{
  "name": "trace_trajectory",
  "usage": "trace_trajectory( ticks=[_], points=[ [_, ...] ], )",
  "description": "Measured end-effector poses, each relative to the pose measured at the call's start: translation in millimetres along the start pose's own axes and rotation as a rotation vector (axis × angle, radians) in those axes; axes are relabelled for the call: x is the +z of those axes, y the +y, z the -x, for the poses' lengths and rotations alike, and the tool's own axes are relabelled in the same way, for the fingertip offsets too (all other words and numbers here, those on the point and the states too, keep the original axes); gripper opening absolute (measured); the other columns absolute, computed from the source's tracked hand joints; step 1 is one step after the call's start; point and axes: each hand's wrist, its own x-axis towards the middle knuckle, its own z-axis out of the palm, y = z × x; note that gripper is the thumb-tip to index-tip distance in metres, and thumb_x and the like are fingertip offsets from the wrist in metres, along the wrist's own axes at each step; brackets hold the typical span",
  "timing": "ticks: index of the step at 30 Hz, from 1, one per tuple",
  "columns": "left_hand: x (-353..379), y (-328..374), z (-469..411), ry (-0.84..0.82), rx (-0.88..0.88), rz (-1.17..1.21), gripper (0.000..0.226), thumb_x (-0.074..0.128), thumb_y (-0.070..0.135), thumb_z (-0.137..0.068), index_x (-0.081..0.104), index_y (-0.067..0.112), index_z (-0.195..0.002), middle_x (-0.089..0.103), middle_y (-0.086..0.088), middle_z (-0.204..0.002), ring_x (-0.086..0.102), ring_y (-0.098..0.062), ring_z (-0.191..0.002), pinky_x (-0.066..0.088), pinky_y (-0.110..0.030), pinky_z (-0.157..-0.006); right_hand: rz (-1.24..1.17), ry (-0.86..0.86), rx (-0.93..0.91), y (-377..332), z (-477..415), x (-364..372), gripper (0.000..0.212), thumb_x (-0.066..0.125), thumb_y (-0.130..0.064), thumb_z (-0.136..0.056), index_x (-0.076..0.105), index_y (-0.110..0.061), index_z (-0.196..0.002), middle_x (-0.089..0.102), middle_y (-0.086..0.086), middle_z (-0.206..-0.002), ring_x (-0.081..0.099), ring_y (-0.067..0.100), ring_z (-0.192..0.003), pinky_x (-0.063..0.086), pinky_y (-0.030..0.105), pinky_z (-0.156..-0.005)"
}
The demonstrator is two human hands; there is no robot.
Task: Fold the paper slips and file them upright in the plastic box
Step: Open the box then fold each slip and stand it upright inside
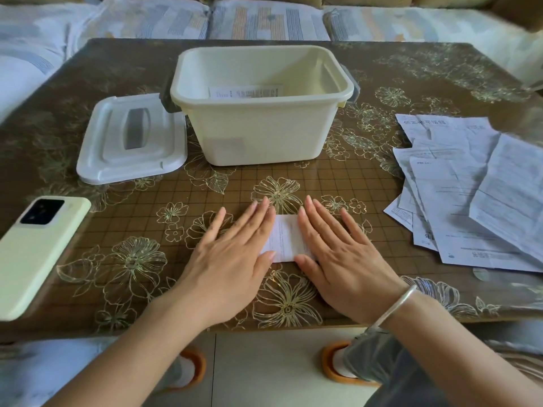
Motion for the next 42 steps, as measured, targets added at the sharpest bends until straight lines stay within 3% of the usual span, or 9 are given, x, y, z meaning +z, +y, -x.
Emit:
trace_trajectory(
  ticks=[6,12,15,20,24,27,30,34,42],
  points=[
    [-4,-11,-1,-0.064,0.029,0.086,0.066,-0.012,0.049,-0.087,-0.023,0.032,-0.15,-0.034,0.021,-0.152,-0.036,0.009,-0.134,-0.016,-0.04,-0.12,-0.04,-0.127,0.062,9,6,-14,0.075,-0.012,-0.057,-0.084,-0.01,-0.024,-0.152,-0.018,-0.011,-0.157,-0.025,0.005,-0.142,-0.012,0.034,-0.118],
    [-7,-18,-4,-0.147,0.064,0.097,0.056,0.012,0.04,-0.105,-0.024,0.036,-0.148,-0.035,0.021,-0.151,-0.036,0.009,-0.134,-0.019,-0.039,-0.118,-0.073,-0.064,0.023,18,-9,-34,0.074,0.03,-0.068,-0.086,0.028,-0.03,-0.15,0.013,-0.01,-0.16,0.007,0.01,-0.147,0.015,0.038,-0.118],
    [-7,-17,-4,-0.133,0.072,0.091,0.057,0.012,0.042,-0.105,-0.025,0.036,-0.148,-0.034,0.018,-0.153,-0.036,0.007,-0.136,-0.02,-0.039,-0.118,-0.059,0.063,-0.218,23,-15,-35,0.071,0.046,-0.068,-0.078,0.049,-0.028,-0.137,0.032,-0.001,-0.154,0.026,0.019,-0.143,0.029,0.041,-0.111],
    [-6,-14,-4,-0.049,0.062,0.192,0.062,0.027,0.039,-0.105,-0.013,0.034,-0.152,-0.02,0.019,-0.157,-0.025,0.009,-0.14,-0.017,-0.035,-0.119,0.012,0.332,-0.577,33,-17,-30,0.019,0.061,-0.032,-0.093,0.073,-0.017,-0.09,0.072,0.0,-0.097,0.067,0.02,-0.095,0.054,0.039,-0.079],
    [-12,-10,-3,0.031,0.055,0.324,0.075,0.045,0.014,-0.101,-0.002,0.033,-0.155,-0.006,0.02,-0.16,-0.01,0.008,-0.144,-0.007,-0.034,-0.122,0.149,0.508,-0.696,24,-14,-27,0.024,0.056,-0.014,-0.095,0.069,-0.011,-0.075,0.064,0.002,-0.068,0.062,0.023,-0.067,0.051,0.035,-0.062],
    [-13,-4,2,0.273,0.022,0.324,0.081,0.048,-0.013,-0.082,0.032,0.029,-0.15,0.023,0.014,-0.158,0.016,-0.001,-0.146,0.008,-0.029,-0.122,0.191,0.555,-0.678,9,-12,-29,0.023,0.056,-0.011,-0.094,0.068,-0.012,-0.075,0.056,0.0,-0.065,0.054,0.022,-0.063,0.045,0.031,-0.06],
    [-14,7,12,0.464,0.075,0.304,0.057,0.052,-0.005,-0.069,0.062,0.021,-0.119,0.059,0.01,-0.121,0.05,-0.012,-0.115,0.037,-0.03,-0.101,0.144,0.609,-0.601,-4,-8,-23,0.022,0.057,-0.011,-0.094,0.068,-0.012,-0.075,0.053,0.0,-0.063,0.051,0.022,-0.061,0.043,0.033,-0.057],
    [-7,25,30,0.481,0.043,0.288,0.032,0.056,0.01,-0.07,0.062,0.023,-0.098,0.061,0.012,-0.092,0.055,-0.015,-0.088,0.037,-0.029,-0.078,-0.065,0.641,-0.386,-22,3,-13,0.016,0.062,-0.025,-0.094,0.071,-0.013,-0.088,0.059,-0.005,-0.065,0.056,0.019,-0.062,0.044,0.033,-0.056],
    [1,27,34,0.539,0.019,0.239,0.02,0.075,0.01,-0.07,0.067,0.019,-0.086,0.065,0.008,-0.082,0.061,-0.019,-0.078,0.04,-0.031,-0.076,-0.336,0.514,-0.247,-35,6,-14,0.03,0.067,-0.047,-0.084,0.062,-0.017,-0.087,0.064,-0.013,-0.078,0.056,0.008,-0.073,0.046,0.029,-0.065]
  ],
)
